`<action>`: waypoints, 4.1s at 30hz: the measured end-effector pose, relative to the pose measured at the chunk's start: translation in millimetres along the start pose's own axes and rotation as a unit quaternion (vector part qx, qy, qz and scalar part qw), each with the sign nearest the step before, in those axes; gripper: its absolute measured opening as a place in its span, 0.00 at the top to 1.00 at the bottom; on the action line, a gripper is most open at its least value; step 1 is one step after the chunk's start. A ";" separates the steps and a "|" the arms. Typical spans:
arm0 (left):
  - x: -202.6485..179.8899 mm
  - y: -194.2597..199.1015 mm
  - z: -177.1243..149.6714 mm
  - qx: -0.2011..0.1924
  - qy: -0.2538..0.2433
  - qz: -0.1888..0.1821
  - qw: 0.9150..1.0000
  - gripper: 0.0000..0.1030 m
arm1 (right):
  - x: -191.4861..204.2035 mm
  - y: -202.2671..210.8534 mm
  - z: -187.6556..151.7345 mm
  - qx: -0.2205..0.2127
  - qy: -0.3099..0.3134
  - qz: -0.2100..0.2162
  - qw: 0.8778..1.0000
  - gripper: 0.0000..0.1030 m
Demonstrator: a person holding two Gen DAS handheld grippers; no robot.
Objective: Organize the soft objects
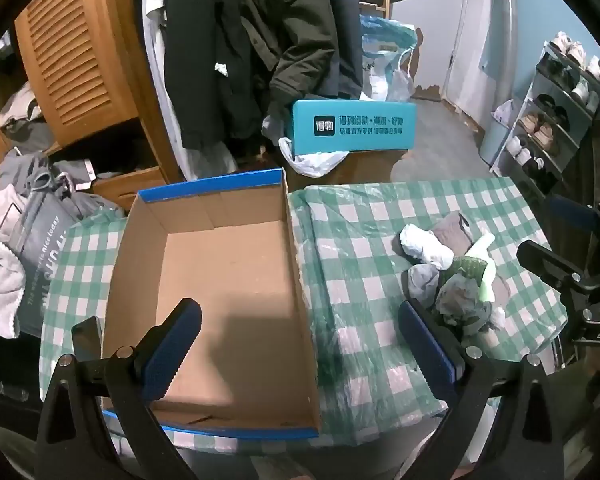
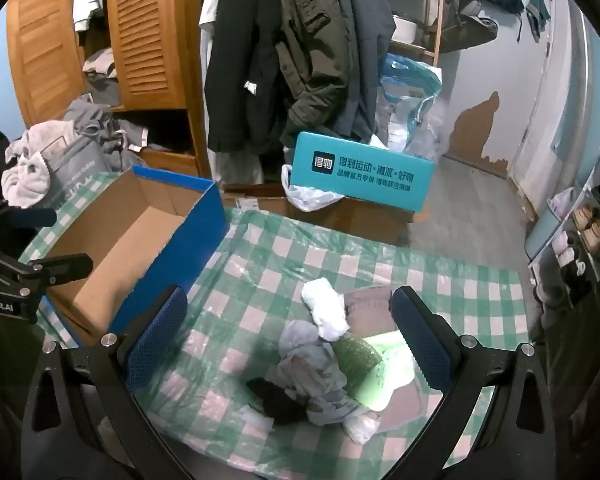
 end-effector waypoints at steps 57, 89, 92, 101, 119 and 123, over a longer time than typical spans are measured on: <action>-0.6 -6.9 -9.6 0.015 0.004 -0.005 1.000 0.03 | 3.3 -5.5 -4.7 0.010 0.002 0.004 1.000 0.02; -0.4 -8.4 -10.3 0.017 0.005 -0.006 1.000 0.03 | 3.3 -8.4 -9.3 0.015 0.002 0.003 1.000 0.02; -0.7 -9.2 -11.9 0.017 0.002 -0.004 1.000 0.03 | 2.7 -7.4 -5.7 0.014 0.002 0.003 1.000 0.02; -7.8 -27.0 -28.8 0.043 -0.001 -0.003 0.999 0.03 | -1.2 -14.5 -18.6 0.022 0.005 0.000 1.000 0.02; -37.2 -70.2 -22.1 0.098 -0.023 -0.016 0.995 0.03 | -30.8 -31.8 -37.8 0.078 0.005 -0.019 0.997 0.02; -45.4 -78.9 -23.1 0.107 -0.024 -0.023 0.994 0.03 | -37.6 -38.2 -44.9 0.089 0.002 -0.019 0.996 0.02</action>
Point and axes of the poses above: each gripper's, at about its wrist camera, not at the fingertips, and y roughly against the way its jaws point, x to its left, z to its top, the point moved 1 cm from there along -y, roughly the way its jaws point, and after that the axes turned 6 degrees about -z, right-handed, at the moved point
